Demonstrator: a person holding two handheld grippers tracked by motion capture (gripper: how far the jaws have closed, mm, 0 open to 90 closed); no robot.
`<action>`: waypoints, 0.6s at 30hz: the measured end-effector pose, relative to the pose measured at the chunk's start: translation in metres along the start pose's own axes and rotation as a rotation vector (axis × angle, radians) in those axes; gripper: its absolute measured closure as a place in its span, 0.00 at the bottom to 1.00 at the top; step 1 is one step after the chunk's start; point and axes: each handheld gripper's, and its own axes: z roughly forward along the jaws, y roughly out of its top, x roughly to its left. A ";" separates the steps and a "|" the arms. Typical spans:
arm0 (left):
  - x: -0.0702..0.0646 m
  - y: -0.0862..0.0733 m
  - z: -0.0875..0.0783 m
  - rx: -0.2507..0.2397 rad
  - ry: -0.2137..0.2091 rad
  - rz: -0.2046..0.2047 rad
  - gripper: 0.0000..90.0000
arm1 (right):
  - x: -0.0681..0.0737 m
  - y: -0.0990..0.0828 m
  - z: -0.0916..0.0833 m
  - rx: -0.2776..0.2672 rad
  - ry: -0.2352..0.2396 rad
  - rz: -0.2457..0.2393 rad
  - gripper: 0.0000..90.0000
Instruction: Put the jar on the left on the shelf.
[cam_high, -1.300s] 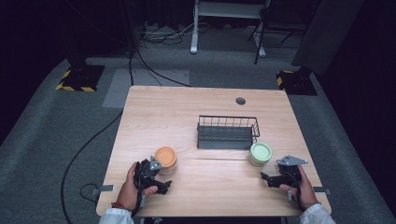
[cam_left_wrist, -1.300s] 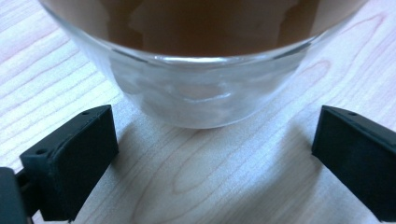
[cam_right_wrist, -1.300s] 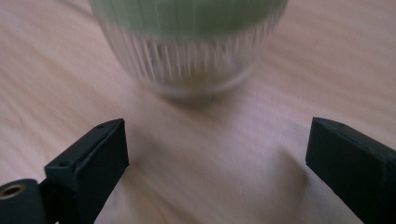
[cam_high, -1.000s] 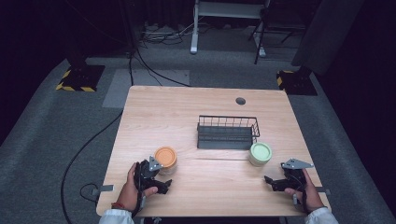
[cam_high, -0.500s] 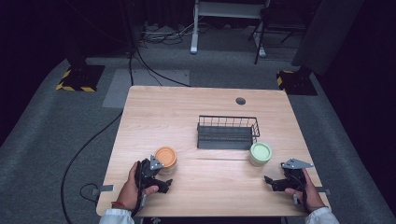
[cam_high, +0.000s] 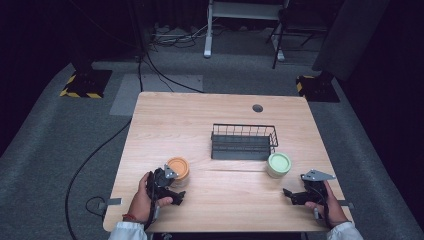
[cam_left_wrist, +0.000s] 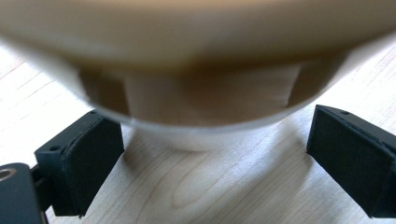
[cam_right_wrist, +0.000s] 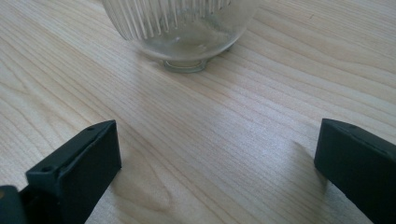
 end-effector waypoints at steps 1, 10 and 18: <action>0.000 0.001 -0.001 0.001 0.005 0.004 0.03 | 0.000 0.000 0.000 0.000 0.000 -0.001 0.00; 0.000 0.005 -0.007 -0.020 0.034 -0.001 0.03 | 0.000 0.000 0.000 0.000 0.000 -0.001 0.00; -0.001 0.009 -0.012 -0.047 0.031 -0.018 0.03 | 0.000 0.000 0.000 0.000 0.000 0.000 0.00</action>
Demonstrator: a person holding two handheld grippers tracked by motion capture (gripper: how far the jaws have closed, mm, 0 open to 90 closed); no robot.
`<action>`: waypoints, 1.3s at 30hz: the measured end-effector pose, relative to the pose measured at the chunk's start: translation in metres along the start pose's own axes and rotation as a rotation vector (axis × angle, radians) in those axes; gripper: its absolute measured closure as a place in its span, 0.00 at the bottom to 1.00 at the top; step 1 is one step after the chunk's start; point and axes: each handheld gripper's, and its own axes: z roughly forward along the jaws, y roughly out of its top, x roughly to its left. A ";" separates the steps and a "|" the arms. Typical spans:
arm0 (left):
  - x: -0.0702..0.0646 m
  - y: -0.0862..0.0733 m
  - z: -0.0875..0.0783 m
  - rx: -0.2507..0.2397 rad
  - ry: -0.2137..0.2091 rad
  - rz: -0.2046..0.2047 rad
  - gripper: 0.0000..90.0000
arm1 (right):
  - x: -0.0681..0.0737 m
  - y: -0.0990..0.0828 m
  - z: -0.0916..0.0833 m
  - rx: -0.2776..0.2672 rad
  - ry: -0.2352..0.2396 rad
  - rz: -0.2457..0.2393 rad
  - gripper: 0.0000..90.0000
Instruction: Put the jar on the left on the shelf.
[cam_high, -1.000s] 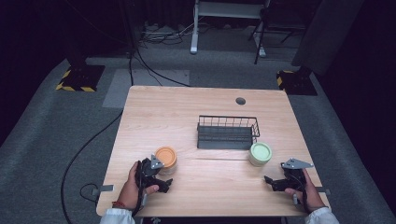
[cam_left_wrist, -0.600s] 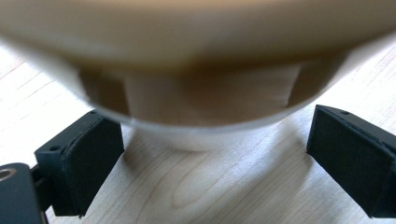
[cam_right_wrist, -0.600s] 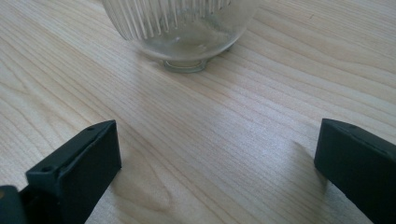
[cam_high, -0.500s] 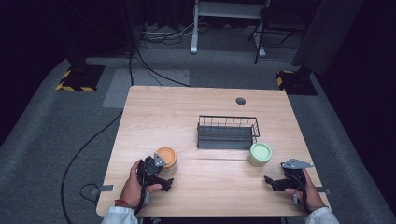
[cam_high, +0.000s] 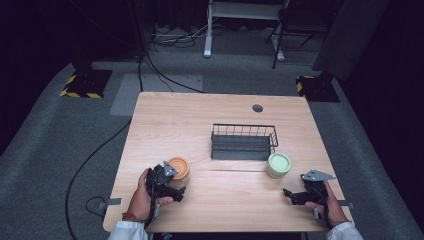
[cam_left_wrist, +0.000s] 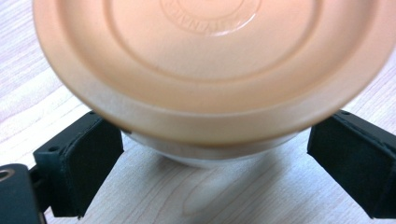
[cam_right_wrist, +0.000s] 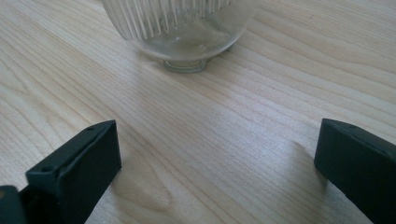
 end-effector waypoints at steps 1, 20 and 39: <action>0.000 0.001 0.000 -0.004 0.000 -0.002 0.03 | 0.000 0.000 0.000 0.000 0.000 0.000 0.00; 0.004 0.023 0.005 -0.032 0.001 -0.045 0.03 | 0.000 0.000 0.000 0.000 0.001 -0.002 0.00; 0.003 0.024 0.009 -0.087 -0.011 -0.066 0.10 | -0.001 0.000 0.000 0.000 0.009 -0.010 0.00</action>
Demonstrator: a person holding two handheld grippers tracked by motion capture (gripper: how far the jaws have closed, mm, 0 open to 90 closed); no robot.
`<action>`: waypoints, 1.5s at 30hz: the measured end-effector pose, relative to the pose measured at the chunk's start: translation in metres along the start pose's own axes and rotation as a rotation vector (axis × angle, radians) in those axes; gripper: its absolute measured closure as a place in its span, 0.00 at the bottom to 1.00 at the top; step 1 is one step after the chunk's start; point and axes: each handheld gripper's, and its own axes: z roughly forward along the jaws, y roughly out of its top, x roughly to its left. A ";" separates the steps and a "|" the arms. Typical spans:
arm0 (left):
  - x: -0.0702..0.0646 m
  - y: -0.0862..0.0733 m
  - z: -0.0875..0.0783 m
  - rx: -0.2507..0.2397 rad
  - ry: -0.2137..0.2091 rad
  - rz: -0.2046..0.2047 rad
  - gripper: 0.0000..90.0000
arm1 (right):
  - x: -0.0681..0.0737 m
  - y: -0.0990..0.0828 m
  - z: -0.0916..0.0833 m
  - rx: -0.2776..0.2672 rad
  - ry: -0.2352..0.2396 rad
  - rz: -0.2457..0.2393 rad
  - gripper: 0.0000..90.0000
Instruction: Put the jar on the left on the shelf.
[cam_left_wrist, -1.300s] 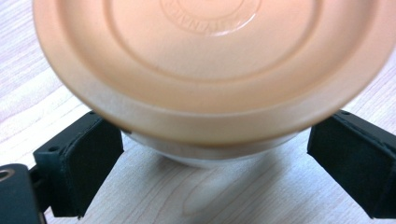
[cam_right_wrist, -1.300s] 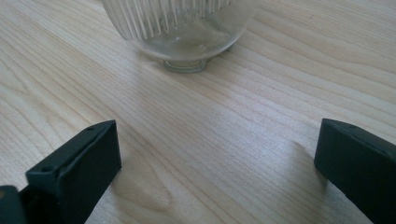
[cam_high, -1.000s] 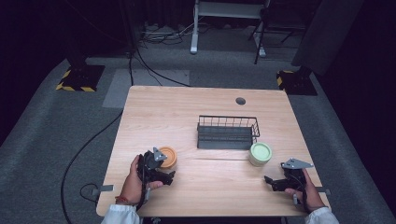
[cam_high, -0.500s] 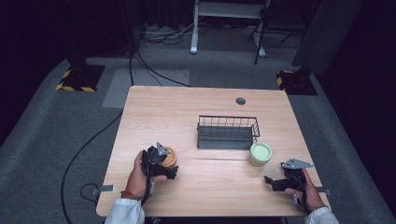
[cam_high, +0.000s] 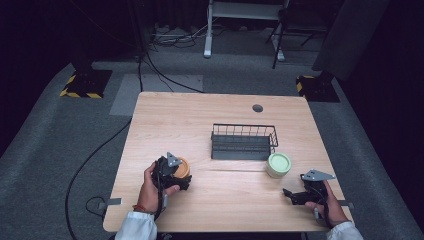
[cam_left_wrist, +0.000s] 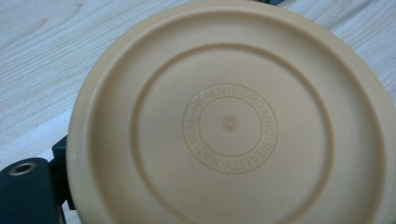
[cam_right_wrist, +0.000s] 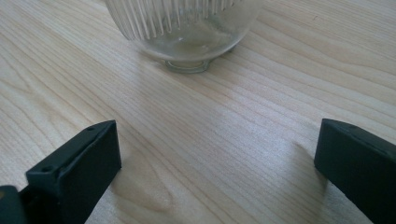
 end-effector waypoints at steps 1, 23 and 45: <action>-0.001 0.000 0.000 -0.002 0.001 -0.002 0.10 | 0.000 0.000 0.000 0.000 0.000 0.000 0.00; -0.013 0.009 -0.010 -0.024 -0.030 0.028 0.10 | 0.000 0.000 0.000 0.000 0.005 -0.005 0.00; -0.035 0.025 -0.010 -0.034 -0.083 0.072 0.10 | 0.000 0.000 0.000 0.000 0.006 -0.005 0.00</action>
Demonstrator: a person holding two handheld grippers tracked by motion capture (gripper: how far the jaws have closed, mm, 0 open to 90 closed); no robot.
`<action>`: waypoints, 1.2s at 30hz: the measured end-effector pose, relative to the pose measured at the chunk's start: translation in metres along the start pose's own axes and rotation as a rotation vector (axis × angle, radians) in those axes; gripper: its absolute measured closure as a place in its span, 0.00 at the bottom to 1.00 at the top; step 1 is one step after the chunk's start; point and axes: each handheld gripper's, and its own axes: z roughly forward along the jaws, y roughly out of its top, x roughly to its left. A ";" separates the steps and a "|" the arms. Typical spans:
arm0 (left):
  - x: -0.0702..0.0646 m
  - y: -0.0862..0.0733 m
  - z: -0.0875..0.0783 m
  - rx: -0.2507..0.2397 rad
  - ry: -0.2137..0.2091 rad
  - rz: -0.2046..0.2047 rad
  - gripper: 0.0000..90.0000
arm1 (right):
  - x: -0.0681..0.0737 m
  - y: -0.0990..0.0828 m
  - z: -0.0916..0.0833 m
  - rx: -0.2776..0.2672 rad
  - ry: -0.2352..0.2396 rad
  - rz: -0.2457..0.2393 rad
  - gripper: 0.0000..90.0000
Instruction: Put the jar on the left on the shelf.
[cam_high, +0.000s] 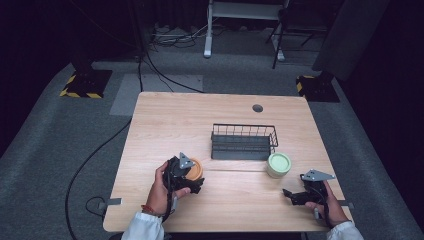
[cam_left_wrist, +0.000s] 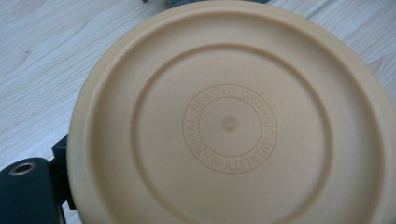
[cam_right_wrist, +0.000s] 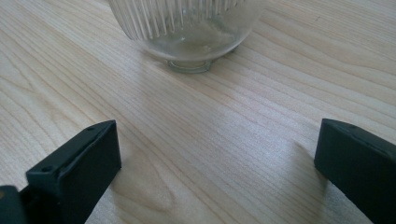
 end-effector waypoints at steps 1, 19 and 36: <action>-0.001 0.002 0.000 -0.002 0.002 0.005 0.10 | 0.000 0.000 0.000 0.000 0.000 0.000 0.00; -0.011 0.036 -0.001 -0.032 -0.022 0.041 0.10 | 0.000 0.000 0.000 0.000 0.000 0.000 0.00; -0.017 0.075 -0.001 -0.032 -0.053 0.083 0.10 | 0.000 0.000 0.000 0.000 0.000 0.000 0.00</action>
